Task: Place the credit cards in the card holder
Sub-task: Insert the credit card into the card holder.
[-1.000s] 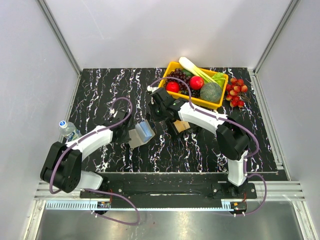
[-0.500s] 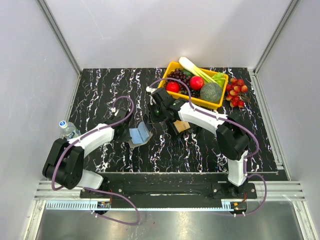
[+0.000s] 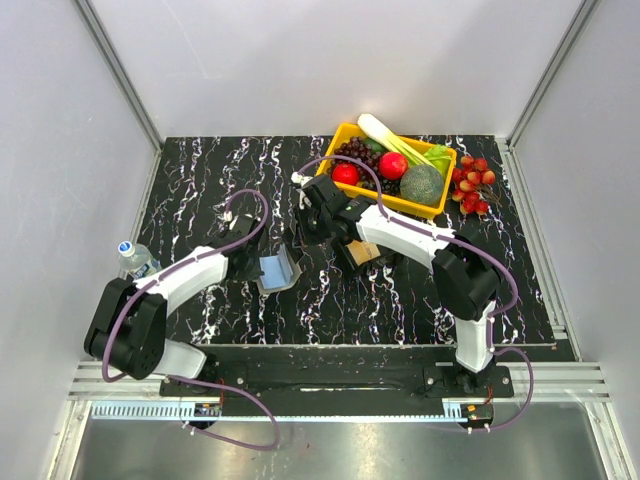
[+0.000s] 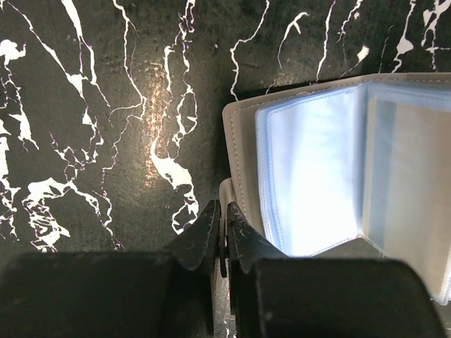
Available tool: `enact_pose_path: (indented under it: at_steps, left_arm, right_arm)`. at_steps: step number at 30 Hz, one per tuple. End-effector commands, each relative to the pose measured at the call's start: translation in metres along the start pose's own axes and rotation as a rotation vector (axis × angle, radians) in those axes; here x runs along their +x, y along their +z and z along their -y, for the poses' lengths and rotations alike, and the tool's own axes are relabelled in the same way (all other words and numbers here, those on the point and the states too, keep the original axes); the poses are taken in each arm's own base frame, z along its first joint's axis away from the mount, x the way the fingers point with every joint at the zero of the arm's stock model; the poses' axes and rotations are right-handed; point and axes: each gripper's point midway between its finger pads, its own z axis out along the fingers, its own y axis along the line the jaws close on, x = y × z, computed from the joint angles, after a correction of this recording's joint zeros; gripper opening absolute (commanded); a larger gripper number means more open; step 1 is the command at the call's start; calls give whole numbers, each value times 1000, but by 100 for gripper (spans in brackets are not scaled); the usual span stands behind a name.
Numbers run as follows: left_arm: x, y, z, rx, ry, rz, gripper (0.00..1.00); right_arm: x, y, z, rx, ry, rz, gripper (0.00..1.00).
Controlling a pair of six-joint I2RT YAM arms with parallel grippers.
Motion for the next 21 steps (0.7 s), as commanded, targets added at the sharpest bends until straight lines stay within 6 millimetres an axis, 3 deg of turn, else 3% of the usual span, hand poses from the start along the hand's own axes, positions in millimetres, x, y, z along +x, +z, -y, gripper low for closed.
enact_pose_path:
  at_steps: [1, 14, 21]
  left_arm:
    - [-30, -16, 13, 71, -16, 106, 0]
    - [-39, -31, 29, 174, -20, 142, 0]
    - [-44, -39, 37, 222, -26, 169, 0]
  right_arm:
    - [-23, -19, -21, -63, -8, 78, 0]
    - [-35, -30, -30, -78, 15, 119, 0]
    - [-29, -24, -26, -70, 34, 106, 0]
